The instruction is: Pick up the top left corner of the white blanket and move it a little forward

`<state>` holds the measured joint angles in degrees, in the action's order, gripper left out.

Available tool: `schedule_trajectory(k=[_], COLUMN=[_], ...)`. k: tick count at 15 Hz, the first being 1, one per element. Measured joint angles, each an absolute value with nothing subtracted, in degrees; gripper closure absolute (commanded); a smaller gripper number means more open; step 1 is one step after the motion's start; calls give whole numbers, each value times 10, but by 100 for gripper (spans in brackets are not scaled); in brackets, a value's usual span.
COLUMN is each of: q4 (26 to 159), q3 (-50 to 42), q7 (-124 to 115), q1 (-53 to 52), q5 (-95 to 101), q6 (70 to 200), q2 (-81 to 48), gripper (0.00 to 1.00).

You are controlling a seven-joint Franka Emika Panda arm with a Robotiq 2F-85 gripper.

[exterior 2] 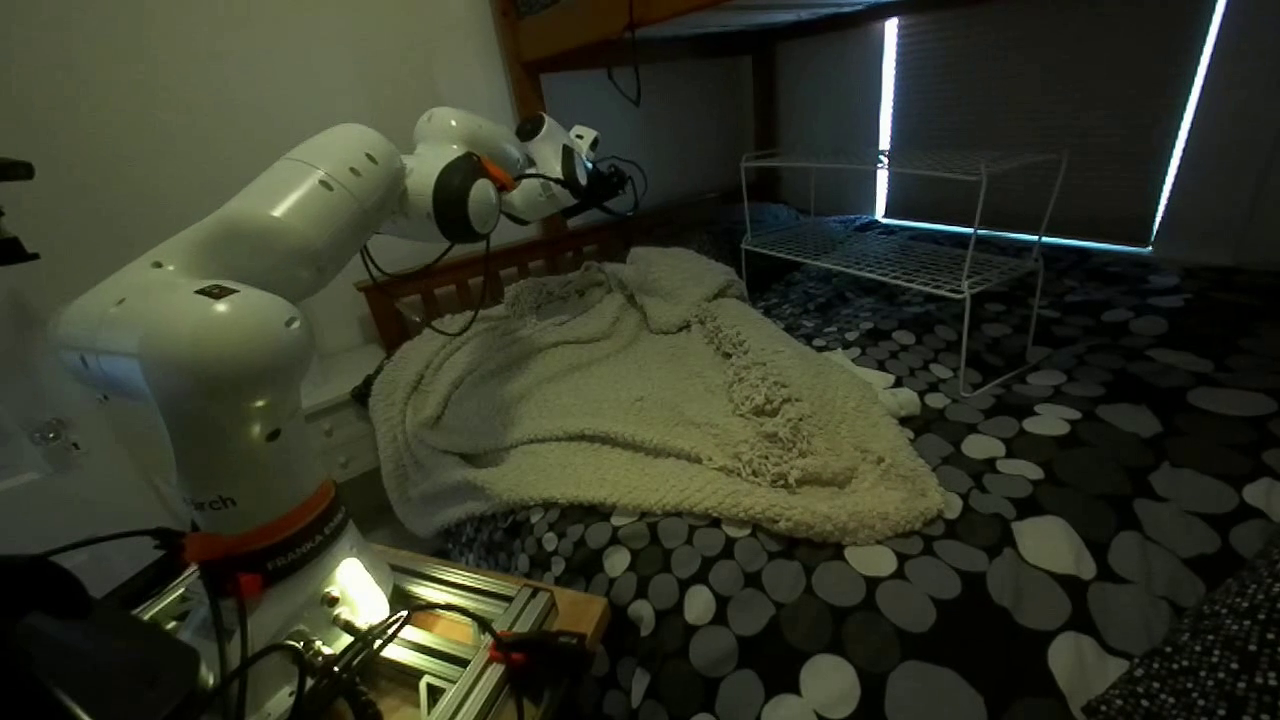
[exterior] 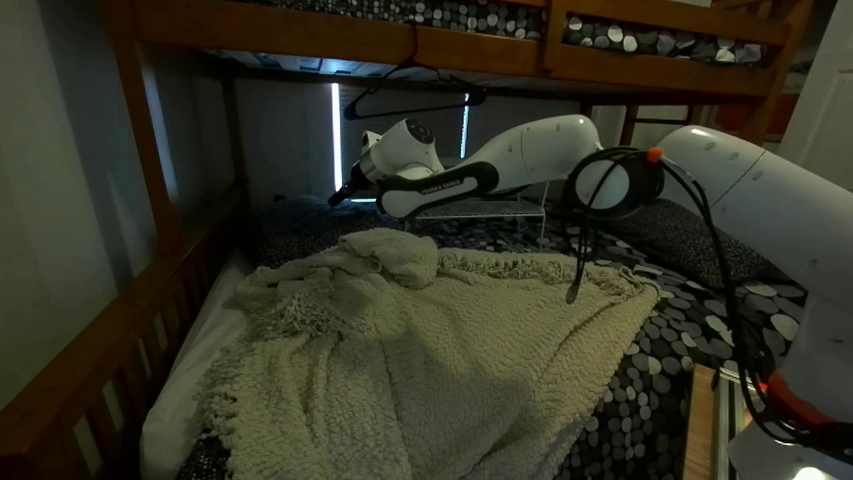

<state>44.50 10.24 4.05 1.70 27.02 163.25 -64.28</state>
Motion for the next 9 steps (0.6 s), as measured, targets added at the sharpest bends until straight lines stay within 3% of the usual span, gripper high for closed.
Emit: schedule_trajectory(k=[9], q4=[576], q3=[114], q7=[245], q1=[36], q5=[114], q6=[1428], q2=[-537], gripper=[0])
